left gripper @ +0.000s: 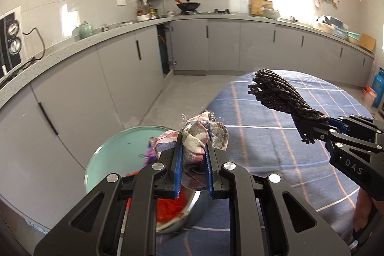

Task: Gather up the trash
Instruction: 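Carry the checked cloth with the left tool and scrubber with the right tool over the bin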

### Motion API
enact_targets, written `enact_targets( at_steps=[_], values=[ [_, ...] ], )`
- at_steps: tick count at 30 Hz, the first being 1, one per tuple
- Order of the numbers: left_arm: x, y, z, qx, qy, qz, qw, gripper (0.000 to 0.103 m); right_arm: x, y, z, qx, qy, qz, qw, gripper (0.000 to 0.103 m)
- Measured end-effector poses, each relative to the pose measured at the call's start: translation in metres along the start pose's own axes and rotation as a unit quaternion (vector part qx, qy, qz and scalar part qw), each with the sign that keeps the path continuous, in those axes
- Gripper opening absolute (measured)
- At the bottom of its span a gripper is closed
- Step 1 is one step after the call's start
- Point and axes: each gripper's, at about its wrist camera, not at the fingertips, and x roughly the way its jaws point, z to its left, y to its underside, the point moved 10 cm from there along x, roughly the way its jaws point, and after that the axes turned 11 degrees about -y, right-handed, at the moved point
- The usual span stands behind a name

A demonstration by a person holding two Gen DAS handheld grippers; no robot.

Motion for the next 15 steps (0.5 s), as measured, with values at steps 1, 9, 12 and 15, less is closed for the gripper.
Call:
enact_targets(
  at_steps=[1, 9, 12, 15],
  values=[
    [0.000, 0.000, 0.005, -0.003, -0.003, -0.001, 1.0000, 0.016, 0.001, -0.001, 0.004, -0.003, -0.003, 0.000, 1.000, 0.018],
    [-0.001, 0.003, 0.042, -0.024, -0.029, 0.000, 0.9993, 0.016, 0.015, -0.012, 0.035, -0.028, -0.026, 0.002, 0.999, 0.018],
    [-0.001, 0.005, 0.056, -0.029, -0.041, -0.001, 0.9987, 0.016, 0.021, -0.015, 0.046, -0.036, -0.034, 0.004, 0.999, 0.018],
    [-0.003, 0.005, 0.069, -0.035, -0.056, -0.002, 0.9978, 0.016, 0.026, -0.017, 0.056, -0.044, -0.042, 0.005, 0.998, 0.018]
  ],
)
